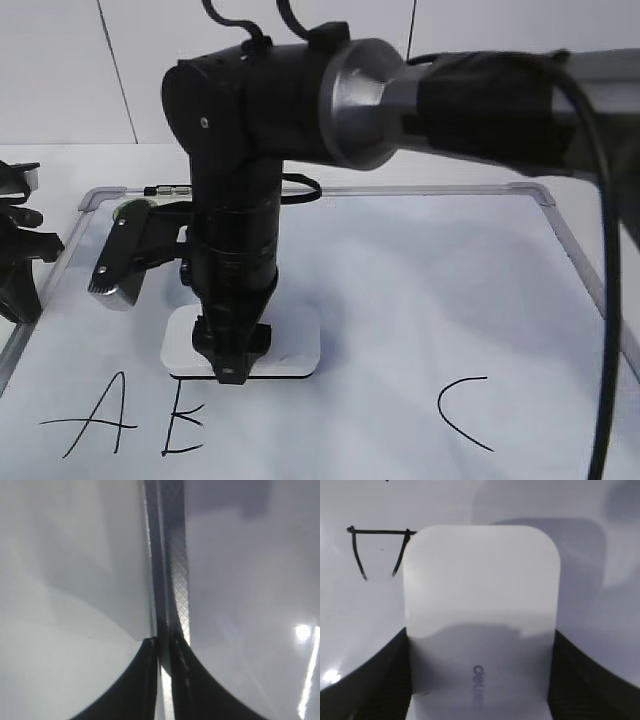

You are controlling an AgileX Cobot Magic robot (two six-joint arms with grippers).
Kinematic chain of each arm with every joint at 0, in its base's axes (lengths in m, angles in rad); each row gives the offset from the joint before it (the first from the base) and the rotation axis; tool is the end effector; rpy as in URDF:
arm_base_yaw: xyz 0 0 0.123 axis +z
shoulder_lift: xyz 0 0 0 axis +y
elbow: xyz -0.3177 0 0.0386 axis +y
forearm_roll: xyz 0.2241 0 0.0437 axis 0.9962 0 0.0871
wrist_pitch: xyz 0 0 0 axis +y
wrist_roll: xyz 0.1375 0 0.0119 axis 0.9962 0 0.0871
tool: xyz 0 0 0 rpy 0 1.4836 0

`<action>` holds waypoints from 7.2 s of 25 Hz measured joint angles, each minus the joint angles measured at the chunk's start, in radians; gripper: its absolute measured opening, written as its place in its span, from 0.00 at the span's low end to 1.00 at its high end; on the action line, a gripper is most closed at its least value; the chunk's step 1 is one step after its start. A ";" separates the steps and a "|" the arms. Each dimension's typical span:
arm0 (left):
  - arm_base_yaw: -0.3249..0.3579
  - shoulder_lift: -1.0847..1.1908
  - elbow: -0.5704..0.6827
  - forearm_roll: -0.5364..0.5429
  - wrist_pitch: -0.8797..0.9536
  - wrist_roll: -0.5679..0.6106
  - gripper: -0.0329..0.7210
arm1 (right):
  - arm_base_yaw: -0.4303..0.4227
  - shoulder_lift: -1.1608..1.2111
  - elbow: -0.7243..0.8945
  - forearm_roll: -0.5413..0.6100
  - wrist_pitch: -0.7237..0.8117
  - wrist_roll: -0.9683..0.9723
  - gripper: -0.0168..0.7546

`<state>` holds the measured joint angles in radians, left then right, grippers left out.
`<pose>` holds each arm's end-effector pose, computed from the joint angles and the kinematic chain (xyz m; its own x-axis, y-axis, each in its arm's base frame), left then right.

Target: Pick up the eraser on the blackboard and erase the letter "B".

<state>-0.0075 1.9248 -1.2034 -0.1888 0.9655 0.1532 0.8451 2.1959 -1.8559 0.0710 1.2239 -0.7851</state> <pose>0.3404 -0.0239 0.1561 -0.9986 0.0518 0.0135 0.0491 0.9867 -0.1551 0.2957 0.3472 0.1874 0.0391 -0.9927 -0.1144 -0.9992 -0.0374 -0.0173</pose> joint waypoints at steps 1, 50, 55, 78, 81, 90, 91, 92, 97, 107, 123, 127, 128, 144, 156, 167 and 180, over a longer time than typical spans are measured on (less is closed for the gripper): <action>0.000 0.000 0.000 0.000 0.000 0.000 0.10 | 0.000 0.011 -0.006 0.000 0.000 0.000 0.68; 0.000 0.000 0.000 0.006 0.010 0.000 0.10 | 0.127 0.016 0.078 0.116 -0.029 0.160 0.68; 0.000 0.000 0.000 0.006 0.010 0.000 0.10 | 0.141 -0.013 0.135 0.139 -0.028 0.170 0.68; 0.000 0.000 0.000 0.006 0.010 0.000 0.10 | 0.095 -0.024 0.159 0.073 -0.032 0.136 0.68; 0.000 0.000 0.000 0.006 0.010 0.000 0.10 | 0.095 -0.022 0.159 0.064 -0.041 0.136 0.68; 0.000 0.000 0.000 0.006 0.005 0.000 0.10 | 0.069 0.033 0.066 0.046 -0.042 0.144 0.68; 0.000 0.000 0.000 0.006 0.005 0.000 0.10 | 0.063 0.043 0.047 0.046 -0.038 0.144 0.68; 0.000 0.000 0.000 0.006 0.005 0.000 0.10 | 0.054 0.054 0.028 0.046 -0.035 0.145 0.68; 0.000 0.000 0.000 0.006 0.000 0.000 0.10 | -0.012 0.119 -0.088 0.067 -0.011 0.151 0.68; 0.000 0.000 0.000 0.006 -0.002 0.000 0.10 | -0.115 0.199 -0.241 0.085 0.008 0.208 0.68; 0.000 0.000 0.000 0.006 -0.005 0.000 0.10 | -0.120 0.203 -0.250 0.119 0.012 0.214 0.68; 0.000 0.000 0.000 0.006 -0.005 0.000 0.10 | -0.104 0.191 -0.225 0.107 -0.003 0.218 0.68; 0.000 0.000 0.000 0.006 -0.005 0.000 0.10 | -0.103 0.189 -0.221 0.104 -0.006 0.218 0.68; 0.000 0.000 0.000 0.006 -0.007 0.000 0.10 | -0.023 0.131 -0.121 0.107 -0.035 0.216 0.68; 0.000 0.000 0.000 0.008 -0.007 0.000 0.10 | 0.033 0.088 -0.049 0.148 -0.023 0.216 0.68; 0.000 0.000 0.000 0.008 -0.007 0.000 0.10 | 0.033 0.033 0.067 0.179 -0.052 0.211 0.68; 0.000 0.000 0.000 0.008 -0.009 0.000 0.10 | 0.042 -0.024 0.177 0.215 -0.056 0.209 0.68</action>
<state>-0.0075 1.9248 -1.2034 -0.1808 0.9566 0.1532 0.8872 2.1720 -1.6791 0.2864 1.1683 -0.5762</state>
